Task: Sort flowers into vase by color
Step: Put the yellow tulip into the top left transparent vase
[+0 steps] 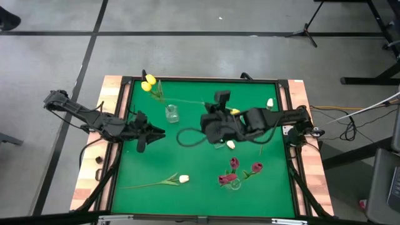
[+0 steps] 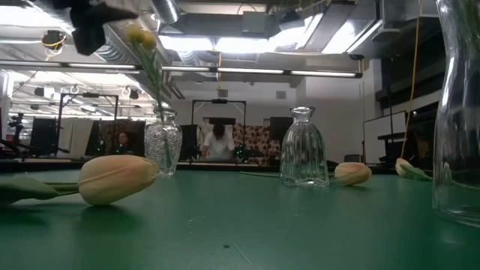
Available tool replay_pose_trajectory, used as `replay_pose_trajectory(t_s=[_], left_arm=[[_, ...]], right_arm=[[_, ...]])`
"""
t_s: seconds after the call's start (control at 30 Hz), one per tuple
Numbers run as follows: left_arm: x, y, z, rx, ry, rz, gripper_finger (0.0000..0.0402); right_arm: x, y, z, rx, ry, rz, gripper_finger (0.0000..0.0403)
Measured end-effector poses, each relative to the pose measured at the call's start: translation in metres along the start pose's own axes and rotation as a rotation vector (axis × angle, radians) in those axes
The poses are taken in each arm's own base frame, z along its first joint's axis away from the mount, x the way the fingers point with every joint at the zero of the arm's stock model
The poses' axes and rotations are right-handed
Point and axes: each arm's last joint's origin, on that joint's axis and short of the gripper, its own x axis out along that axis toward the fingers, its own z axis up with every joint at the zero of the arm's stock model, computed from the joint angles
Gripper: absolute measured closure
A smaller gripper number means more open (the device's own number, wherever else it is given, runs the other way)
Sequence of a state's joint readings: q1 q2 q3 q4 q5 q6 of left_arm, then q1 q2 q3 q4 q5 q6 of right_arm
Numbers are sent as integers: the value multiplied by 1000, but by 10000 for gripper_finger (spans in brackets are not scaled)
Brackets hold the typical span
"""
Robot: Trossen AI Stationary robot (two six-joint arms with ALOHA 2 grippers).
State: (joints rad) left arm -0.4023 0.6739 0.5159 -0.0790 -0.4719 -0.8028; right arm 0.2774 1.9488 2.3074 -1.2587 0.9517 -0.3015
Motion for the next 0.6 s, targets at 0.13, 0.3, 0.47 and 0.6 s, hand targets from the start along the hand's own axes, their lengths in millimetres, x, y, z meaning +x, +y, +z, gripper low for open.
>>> replay_pose_trajectory(t_s=[0.13, 0.3, 0.47, 0.6], left_arm=[[0, -5, 4, -29, -42, -44, 266], [0, -5, 5, -34, -44, -50, 266], [0, -6, 4, -35, -16, -77, 266], [-1, -6, 4, -34, -12, -86, 266]], right_arm=[[-15, 8, 3, -103, -6, -79, 398], [-29, 15, -2, -322, 53, -181, 398], [-23, 17, -14, -489, 167, -250, 398], [-2, 25, -14, -596, 242, -234, 400]])
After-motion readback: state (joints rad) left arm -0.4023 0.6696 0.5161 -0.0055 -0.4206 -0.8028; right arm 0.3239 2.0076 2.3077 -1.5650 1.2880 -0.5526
